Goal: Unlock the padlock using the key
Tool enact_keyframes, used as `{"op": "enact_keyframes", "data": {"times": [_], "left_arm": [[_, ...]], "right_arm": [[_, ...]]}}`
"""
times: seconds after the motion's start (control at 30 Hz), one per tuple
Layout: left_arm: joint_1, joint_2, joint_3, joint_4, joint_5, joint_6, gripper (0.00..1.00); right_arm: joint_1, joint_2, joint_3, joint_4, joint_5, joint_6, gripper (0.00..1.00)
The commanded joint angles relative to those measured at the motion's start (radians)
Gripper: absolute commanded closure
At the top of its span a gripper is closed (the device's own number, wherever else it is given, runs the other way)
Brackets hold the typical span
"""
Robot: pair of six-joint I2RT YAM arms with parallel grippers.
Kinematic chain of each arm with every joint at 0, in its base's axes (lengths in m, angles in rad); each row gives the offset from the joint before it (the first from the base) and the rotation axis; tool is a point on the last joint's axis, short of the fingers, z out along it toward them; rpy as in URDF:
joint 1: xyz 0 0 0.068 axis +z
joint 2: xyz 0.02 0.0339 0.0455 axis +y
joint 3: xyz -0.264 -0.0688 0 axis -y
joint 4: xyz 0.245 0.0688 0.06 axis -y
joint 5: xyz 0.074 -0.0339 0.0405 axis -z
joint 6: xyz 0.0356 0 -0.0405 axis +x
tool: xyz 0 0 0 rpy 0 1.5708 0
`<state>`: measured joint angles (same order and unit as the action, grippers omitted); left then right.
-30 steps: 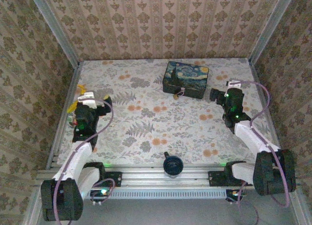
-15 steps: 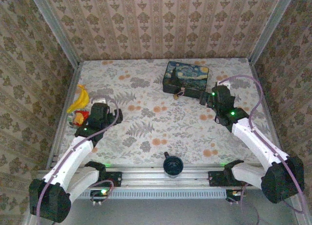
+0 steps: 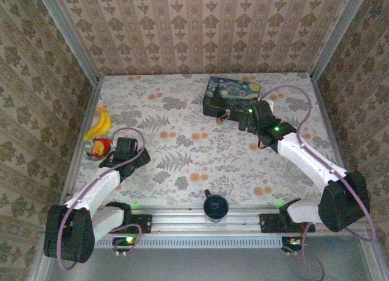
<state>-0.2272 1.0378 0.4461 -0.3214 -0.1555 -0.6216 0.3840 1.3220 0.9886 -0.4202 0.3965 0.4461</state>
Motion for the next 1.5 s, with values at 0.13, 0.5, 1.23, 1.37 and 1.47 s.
{"op": "enact_keyframes", "data": {"times": [0.13, 0.5, 1.23, 1.37, 1.47], "left_arm": [[0.023, 0.025, -0.031, 0.04, 0.036, -0.049, 0.11], [0.025, 0.115, -0.04, 0.102, 0.066, -0.072, 0.21], [0.006, 0.263, 0.001, 0.191, 0.145, -0.076, 0.43], [-0.017, 0.271, 0.033, 0.216, 0.157, -0.07, 0.42], [-0.039, 0.283, 0.069, 0.216, 0.15, -0.06, 0.43]], "right_arm": [[0.016, 0.059, 0.062, -0.035, -0.007, 0.028, 0.0], [0.018, 0.112, 0.112, -0.057, -0.028, 0.023, 0.0], [0.018, 0.109, 0.136, -0.072, -0.022, 0.024, 0.0], [0.018, 0.112, 0.136, -0.07, -0.022, 0.02, 0.0], [0.019, 0.113, 0.133, -0.065, -0.027, 0.019, 0.0]]}}
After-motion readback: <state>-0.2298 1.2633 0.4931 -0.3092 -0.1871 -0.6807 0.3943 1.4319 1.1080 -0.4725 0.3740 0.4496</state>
